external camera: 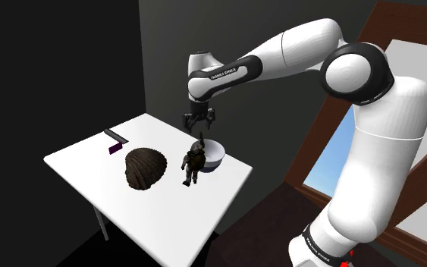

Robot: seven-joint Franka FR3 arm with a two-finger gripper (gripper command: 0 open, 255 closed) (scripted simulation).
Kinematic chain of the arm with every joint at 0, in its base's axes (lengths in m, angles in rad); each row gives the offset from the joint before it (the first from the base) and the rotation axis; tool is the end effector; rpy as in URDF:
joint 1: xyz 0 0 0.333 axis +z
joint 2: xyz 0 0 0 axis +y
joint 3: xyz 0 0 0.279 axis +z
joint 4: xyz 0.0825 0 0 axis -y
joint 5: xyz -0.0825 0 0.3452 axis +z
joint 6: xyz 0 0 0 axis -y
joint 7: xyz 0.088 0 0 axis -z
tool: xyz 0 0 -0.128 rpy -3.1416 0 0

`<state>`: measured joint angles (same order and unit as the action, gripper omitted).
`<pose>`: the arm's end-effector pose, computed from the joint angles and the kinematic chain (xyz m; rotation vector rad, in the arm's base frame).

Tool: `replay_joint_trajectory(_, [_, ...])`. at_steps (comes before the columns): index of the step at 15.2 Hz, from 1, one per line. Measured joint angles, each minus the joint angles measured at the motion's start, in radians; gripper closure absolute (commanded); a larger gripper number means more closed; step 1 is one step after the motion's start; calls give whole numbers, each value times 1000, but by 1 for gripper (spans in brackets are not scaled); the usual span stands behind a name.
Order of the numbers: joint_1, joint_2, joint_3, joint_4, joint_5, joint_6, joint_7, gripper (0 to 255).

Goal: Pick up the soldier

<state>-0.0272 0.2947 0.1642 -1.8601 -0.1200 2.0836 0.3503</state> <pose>0.5686 0.0666 0.3227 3.0621 -0.2398 -0.0781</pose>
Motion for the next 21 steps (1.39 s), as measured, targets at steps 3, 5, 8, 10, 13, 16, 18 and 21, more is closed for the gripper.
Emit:
replay_joint_trajectory(3, [0,18,-2,-19,-5,36,4,0])
replay_joint_trajectory(5, [1,25,-3,-26,-8,50,7,255])
replay_joint_trajectory(8, [1,28,-3,-26,-8,54,7,255])
replay_joint_trajectory(10, [1,29,-3,-26,-8,55,7,255])
replay_joint_trajectory(13, [1,29,-3,-26,-8,55,7,255])
replay_joint_trajectory(16, [1,25,-2,-25,-7,49,7,255])
replay_joint_trajectory(18, [1,15,-1,-19,-5,33,5,255])
replay_joint_trajectory(21, [0,-3,0,-1,1,-2,-1,255])
